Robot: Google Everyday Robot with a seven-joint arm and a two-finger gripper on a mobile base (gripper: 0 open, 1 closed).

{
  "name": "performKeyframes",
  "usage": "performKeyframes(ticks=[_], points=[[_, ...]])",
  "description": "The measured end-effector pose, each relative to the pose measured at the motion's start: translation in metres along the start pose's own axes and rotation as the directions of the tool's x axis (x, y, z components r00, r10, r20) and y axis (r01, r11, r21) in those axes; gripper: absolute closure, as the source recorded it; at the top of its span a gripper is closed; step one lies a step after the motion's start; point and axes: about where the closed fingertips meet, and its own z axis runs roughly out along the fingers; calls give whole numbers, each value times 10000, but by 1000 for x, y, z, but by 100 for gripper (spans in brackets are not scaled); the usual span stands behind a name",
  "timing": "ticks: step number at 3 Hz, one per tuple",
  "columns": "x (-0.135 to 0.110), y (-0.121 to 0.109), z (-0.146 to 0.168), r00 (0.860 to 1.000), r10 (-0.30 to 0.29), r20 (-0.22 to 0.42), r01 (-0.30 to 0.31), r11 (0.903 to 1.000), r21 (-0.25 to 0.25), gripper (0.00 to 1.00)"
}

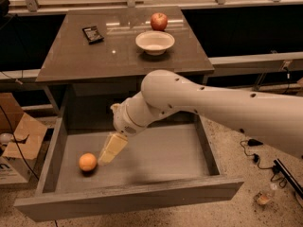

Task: Pick orange from top drawer and place on counter

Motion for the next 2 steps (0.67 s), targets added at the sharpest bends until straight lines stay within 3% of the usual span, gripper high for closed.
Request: performKeyframes(ticks=[2], points=[[24, 26, 90, 9971, 752, 81, -738, 9907, -1146, 0]])
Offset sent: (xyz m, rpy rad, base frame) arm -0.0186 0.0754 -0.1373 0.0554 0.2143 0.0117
